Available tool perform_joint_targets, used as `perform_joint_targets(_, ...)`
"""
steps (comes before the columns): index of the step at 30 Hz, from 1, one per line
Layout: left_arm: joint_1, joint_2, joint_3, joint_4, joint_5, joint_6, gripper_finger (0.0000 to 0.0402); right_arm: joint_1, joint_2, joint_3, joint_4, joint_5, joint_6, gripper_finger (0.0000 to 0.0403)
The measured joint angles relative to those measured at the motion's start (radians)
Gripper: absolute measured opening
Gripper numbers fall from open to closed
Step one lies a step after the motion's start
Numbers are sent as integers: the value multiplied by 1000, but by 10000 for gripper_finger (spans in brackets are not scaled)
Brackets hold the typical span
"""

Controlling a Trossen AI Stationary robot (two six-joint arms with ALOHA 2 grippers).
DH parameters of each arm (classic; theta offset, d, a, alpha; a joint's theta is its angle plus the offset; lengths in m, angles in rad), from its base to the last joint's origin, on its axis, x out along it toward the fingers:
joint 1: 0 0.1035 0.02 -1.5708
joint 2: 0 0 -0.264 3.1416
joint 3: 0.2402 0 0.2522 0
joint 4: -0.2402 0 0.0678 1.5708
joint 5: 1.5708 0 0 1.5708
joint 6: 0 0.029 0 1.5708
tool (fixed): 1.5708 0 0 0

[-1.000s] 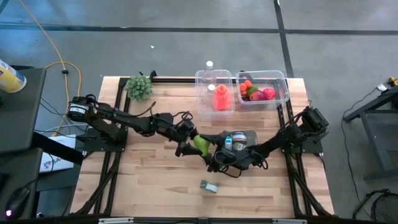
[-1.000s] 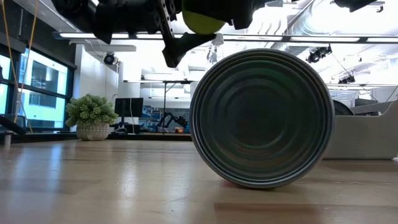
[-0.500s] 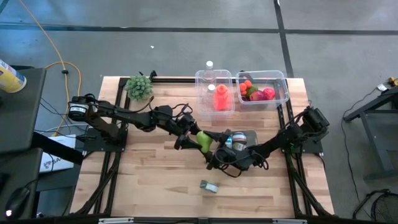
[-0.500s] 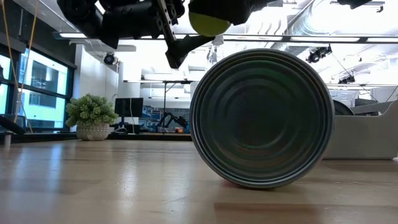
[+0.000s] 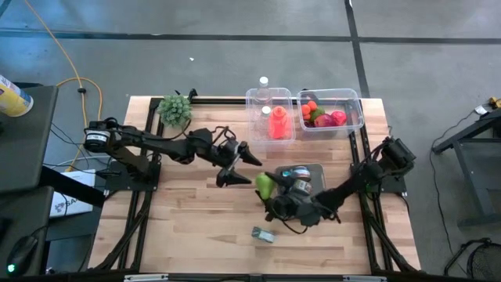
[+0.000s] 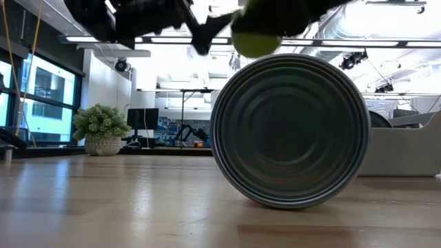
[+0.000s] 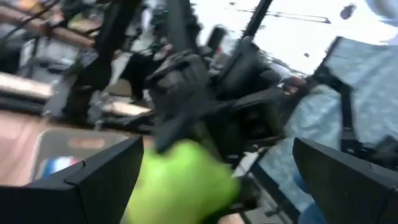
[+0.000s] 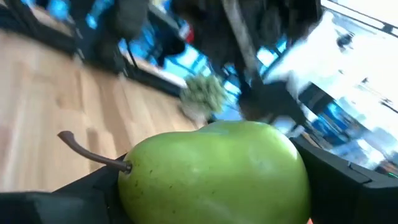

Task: Pick & Place Food Item
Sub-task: Put the pear into the right transparent bin

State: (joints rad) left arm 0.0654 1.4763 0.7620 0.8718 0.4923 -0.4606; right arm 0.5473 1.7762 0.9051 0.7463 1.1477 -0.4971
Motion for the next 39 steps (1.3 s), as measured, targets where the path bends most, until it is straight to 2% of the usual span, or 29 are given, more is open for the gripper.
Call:
perform_joint_targets(3, 0, -24, 1, 20, 17, 16, 400, 24, 2, -1, -83, 75, 40, 312)
perform_joint_targets(6, 0, -27, 2, 13, 33, 27, 400, 50, 1, -1, -170, 100, 117, 315)
perform_joint_targets(13, -4, -24, 0, 6, 142, 118, 400, 120, 1, -1, -410, 194, 356, 312)
perform_joint_targets(20, -34, -24, 0, 7, 145, 213, 400, 208, -26, 0, -597, 422, 470, 315)
perform_joint_targets(25, -64, -23, 0, 5, 145, 229, 400, 262, -120, -21, -738, 424, 681, 312)
perform_joint_targets(29, -85, -23, 0, 3, 144, 249, 400, 280, -212, -49, -925, 422, 866, 312)
perform_joint_targets(36, -107, -22, -1, -31, 143, 263, 400, 282, -457, -116, -1307, 411, 1328, 313)
perform_joint_targets(39, -114, -22, -1, -44, 142, 285, 400, 235, -551, -146, -1435, 379, 1472, 311)
